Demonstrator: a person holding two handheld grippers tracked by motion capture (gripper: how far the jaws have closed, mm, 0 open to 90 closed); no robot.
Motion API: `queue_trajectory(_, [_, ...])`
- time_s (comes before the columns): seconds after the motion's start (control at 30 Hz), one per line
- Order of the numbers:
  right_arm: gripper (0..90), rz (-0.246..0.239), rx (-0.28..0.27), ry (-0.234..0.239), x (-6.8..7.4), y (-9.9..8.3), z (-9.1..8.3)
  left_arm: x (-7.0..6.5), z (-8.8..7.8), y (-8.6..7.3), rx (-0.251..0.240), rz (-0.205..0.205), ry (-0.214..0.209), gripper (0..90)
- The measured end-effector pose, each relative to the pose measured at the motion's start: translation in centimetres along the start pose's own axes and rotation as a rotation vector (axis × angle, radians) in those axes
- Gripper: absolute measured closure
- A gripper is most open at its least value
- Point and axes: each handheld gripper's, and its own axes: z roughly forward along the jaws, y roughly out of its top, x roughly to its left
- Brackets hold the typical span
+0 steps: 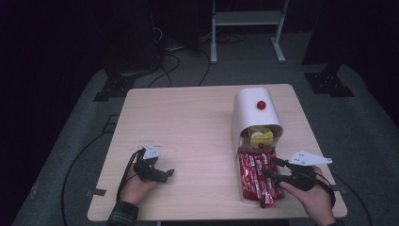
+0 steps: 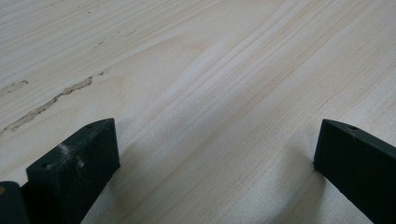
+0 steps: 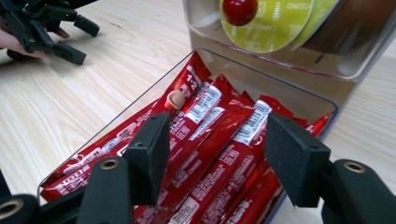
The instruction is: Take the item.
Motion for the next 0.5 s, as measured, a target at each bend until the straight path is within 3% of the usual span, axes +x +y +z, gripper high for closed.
queue_trajectory(0.5, [40.3,-0.024,0.027,0.022,0.85,-0.41,0.98,0.00,0.00,0.00,0.000,0.000,0.000,0.0])
